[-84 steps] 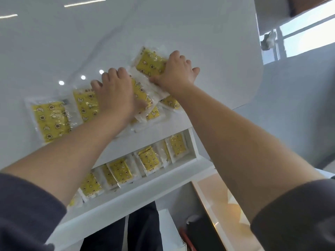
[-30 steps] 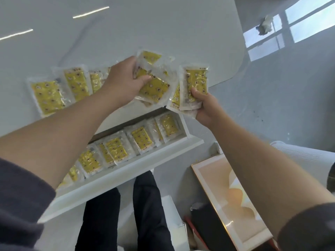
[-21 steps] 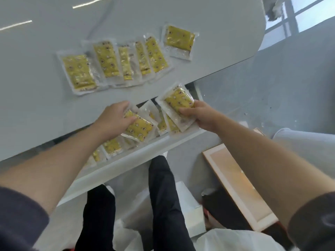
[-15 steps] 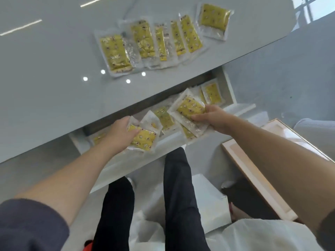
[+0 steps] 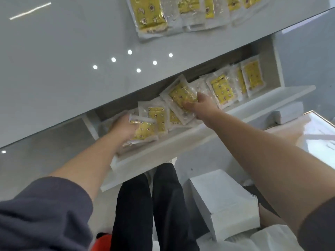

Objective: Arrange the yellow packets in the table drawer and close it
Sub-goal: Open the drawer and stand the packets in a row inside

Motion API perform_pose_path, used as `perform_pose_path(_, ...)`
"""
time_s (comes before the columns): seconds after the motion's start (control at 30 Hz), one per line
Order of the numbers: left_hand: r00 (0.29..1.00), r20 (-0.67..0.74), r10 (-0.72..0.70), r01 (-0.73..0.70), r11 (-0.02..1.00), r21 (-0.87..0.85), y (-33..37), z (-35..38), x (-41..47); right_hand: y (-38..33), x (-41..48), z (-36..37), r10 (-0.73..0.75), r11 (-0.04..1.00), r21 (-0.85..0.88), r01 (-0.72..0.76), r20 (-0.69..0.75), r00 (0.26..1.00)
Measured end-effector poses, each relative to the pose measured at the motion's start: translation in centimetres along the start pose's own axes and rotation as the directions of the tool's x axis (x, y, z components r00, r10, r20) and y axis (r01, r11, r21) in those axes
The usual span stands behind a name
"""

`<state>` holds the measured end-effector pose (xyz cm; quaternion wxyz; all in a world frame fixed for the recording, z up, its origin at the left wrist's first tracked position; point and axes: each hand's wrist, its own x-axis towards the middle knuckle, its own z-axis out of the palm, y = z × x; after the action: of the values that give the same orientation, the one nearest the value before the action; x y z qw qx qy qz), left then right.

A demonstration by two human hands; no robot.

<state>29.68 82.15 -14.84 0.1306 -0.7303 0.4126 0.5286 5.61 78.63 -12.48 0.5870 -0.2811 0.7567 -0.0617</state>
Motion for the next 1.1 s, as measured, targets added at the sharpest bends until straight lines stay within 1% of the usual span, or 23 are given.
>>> perform_pose_path(0.07,0.995,-0.004,0.096,-0.094,0.983,0.157,0.0,-1.2,0.1,0.0,0.2,0.6,0.000,0.998,-0.059,0.003,0.044,0.999)
perform_pose_path(0.13,0.982,0.034,0.186,-0.189,0.950,0.249,-0.1,-2.9,0.4,-0.2,0.2,0.6,-0.004,0.996,-0.089,0.011,0.076,0.997)
perform_pose_path(0.2,0.958,0.111,0.263,-0.285,0.900,0.329,-0.3,-4.3,0.8,-0.3,0.4,0.4,-0.020,0.994,-0.101,0.029,0.087,0.996)
perform_pose_path(0.23,0.944,0.171,0.281,-0.326,0.867,0.377,-0.4,-4.8,1.1,-0.4,0.4,0.5,-0.040,0.992,-0.120,0.051,0.087,0.995)
perform_pose_path(0.27,0.931,0.230,0.282,-0.358,0.827,0.434,-0.4,-5.0,1.3,-0.5,0.4,0.6,-0.066,0.983,-0.168,0.079,0.082,0.994)
perform_pose_path(0.33,0.917,0.283,0.282,-0.396,0.740,0.544,-0.6,-4.8,1.6,-0.4,0.7,1.1,-0.123,0.919,-0.372,0.132,0.049,0.991)
perform_pose_path(0.37,0.914,0.274,0.299,-0.405,0.714,0.571,-0.7,-4.3,1.6,-0.3,0.8,1.4,-0.150,0.870,-0.472,0.144,0.024,0.988)
perform_pose_path(0.4,0.915,0.242,0.322,-0.403,0.713,0.574,-0.9,-3.9,1.5,-0.3,0.8,1.7,-0.173,0.833,-0.533,0.147,0.002,0.985)
perform_pose_path(0.47,0.926,0.144,0.349,-0.368,0.752,0.547,-0.9,-2.9,1.0,-0.2,0.6,2.1,-0.211,0.797,-0.583,0.154,-0.030,0.977)
perform_pose_path(0.53,0.932,0.016,0.361,-0.318,0.796,0.515,-0.7,-2.2,0.5,0.0,0.2,2.2,-0.242,0.728,-0.671,0.142,-0.058,0.968)
perform_pose_path(0.57,0.926,-0.047,0.373,-0.304,0.816,0.491,-0.5,-1.9,0.2,0.0,0.1,2.2,-0.259,0.680,-0.722,0.131,-0.069,0.963)
perform_pose_path(0.63,0.897,-0.142,0.418,-0.325,0.844,0.427,0.4,-1.5,-0.2,0.2,0.0,2.1,-0.307,0.610,-0.782,0.124,-0.089,0.948)
perform_pose_path(0.7,0.873,-0.147,0.464,-0.373,0.832,0.411,1.6,-1.1,-0.1,0.3,0.2,1.8,-0.358,0.567,-0.814,0.125,-0.107,0.928)
perform_pose_path(0.77,0.876,-0.104,0.470,-0.387,0.815,0.431,2.7,-0.7,0.5,0.4,0.3,1.2,-0.366,0.546,-0.830,0.118,-0.109,0.924)
perform_pose_path(0.8,0.881,-0.097,0.463,-0.380,0.815,0.438,3.0,-0.5,0.9,0.4,0.3,0.8,-0.354,0.550,-0.827,0.119,-0.102,0.930)
perform_pose_path(0.83,0.887,-0.109,0.448,-0.362,0.824,0.435,3.1,-0.4,1.3,0.3,0.2,0.5,-0.337,0.577,-0.807,0.129,-0.092,0.937)
perform_pose_path(0.87,0.896,-0.135,0.422,-0.332,0.842,0.426,3.1,-0.4,1.5,0.3,0.0,0.2,-0.328,0.627,-0.764,0.152,-0.082,0.941)
perform_pose_path(0.93,0.910,-0.175,0.376,-0.280,0.868,0.410,2.4,-0.5,1.7,0.4,-0.6,-0.1,-0.320,0.752,-0.627,0.203,-0.077,0.944)
perform_pose_path(1.0,0.915,-0.187,0.358,-0.263,0.880,0.395,1.8,-0.7,1.4,0.8,-1.3,-0.1,-0.288,0.851,-0.473,0.228,-0.057,0.956)
perform_pose_path(1.1,0.916,-0.198,0.348,-0.266,0.899,0.348,1.4,-0.9,1.2,1.0,-2.1,0.5,-0.234,0.918,-0.323,0.232,0.032,0.972)
